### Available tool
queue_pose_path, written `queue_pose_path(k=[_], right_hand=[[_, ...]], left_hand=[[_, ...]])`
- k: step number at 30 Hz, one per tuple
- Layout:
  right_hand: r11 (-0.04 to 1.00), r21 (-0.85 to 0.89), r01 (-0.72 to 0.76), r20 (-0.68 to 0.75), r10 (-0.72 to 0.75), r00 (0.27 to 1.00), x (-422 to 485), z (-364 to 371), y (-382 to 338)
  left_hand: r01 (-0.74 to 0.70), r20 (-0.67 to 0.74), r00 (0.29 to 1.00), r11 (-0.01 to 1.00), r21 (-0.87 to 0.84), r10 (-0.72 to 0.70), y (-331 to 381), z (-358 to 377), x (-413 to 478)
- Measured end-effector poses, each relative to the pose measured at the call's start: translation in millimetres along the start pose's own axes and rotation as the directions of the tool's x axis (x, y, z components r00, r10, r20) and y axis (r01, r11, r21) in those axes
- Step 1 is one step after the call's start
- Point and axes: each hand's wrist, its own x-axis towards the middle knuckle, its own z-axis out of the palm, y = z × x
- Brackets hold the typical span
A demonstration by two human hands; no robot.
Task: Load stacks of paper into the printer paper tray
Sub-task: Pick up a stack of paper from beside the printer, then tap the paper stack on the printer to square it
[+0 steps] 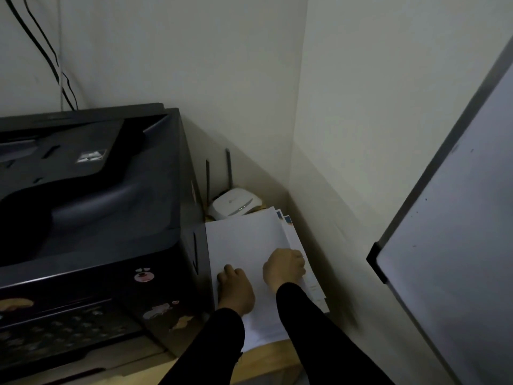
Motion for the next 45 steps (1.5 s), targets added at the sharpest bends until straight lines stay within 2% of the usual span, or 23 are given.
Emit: queue_pose_path(k=[4,6,8,10,13,17,19,22,25,28,30,33,36,39,41,45], right_hand=[[0.997,-0.073,-0.005,0.080,0.011,0.997,-6,-3,0],[0.998,-0.055,-0.029,0.094,0.034,0.995,-7,-7,1],[0.996,0.076,-0.039,0.075,0.033,0.997,-4,-10,3],[0.955,0.293,-0.038,0.061,0.021,0.998,1,-12,9],[0.864,0.499,-0.061,0.153,-0.018,0.988,4,-18,14],[0.883,0.469,0.010,0.148,-0.089,0.985,8,-27,24],[0.857,0.512,0.048,0.142,-0.140,0.980,15,-29,31],[0.757,0.654,0.004,0.179,-0.160,0.971,28,-32,47],[0.678,0.733,-0.057,0.205,-0.140,0.969,34,-36,67],[0.479,0.864,-0.154,0.252,-0.148,0.956,26,-40,80],[0.311,0.927,-0.212,0.279,-0.187,0.942,20,-45,79],[0.208,0.949,-0.237,0.286,-0.250,0.925,13,-64,65],[0.155,0.959,-0.235,0.275,-0.330,0.903,6,-95,43],[0.203,0.959,-0.198,0.260,-0.352,0.899,-2,-137,16],[0.292,0.949,-0.116,0.224,-0.370,0.901,-7,-169,-6],[0.493,0.864,0.099,0.144,-0.431,0.891,-49,-238,-54]], left_hand=[[0.013,-0.004,1.000,0.998,0.059,-0.013,0,2,-2],[0.016,-0.006,1.000,0.998,0.065,-0.016,-1,3,-2],[0.016,0.002,1.000,0.999,0.040,-0.016,-1,3,-2],[0.011,0.005,1.000,1.000,0.010,-0.011,-2,2,-3],[0.010,-0.002,1.000,1.000,-0.017,-0.010,-3,1,-3],[0.015,0.019,1.000,0.999,-0.048,-0.014,-2,-3,-5],[0.040,0.047,0.998,0.995,-0.093,-0.036,0,-8,-6],[0.102,0.052,0.994,0.986,-0.129,-0.096,6,-23,-12],[0.137,-0.064,0.986,0.967,-0.216,-0.154,17,-51,-20],[0.177,-0.204,0.944,0.921,-0.346,-0.258,30,-88,-33],[0.166,-0.234,0.930,0.890,-0.425,-0.285,38,-115,-41],[0.012,-0.259,0.957,0.908,-0.419,-0.132,47,-152,-50],[-0.121,-0.375,0.926,0.921,-0.371,-0.030,48,-193,-68],[-0.191,-0.471,0.881,0.879,-0.436,-0.042,41,-236,-85],[-0.225,-0.505,0.861,0.841,-0.491,-0.064,27,-266,-94],[-0.295,-0.590,0.805,0.828,-0.476,-0.053,-26,-319,-105]])
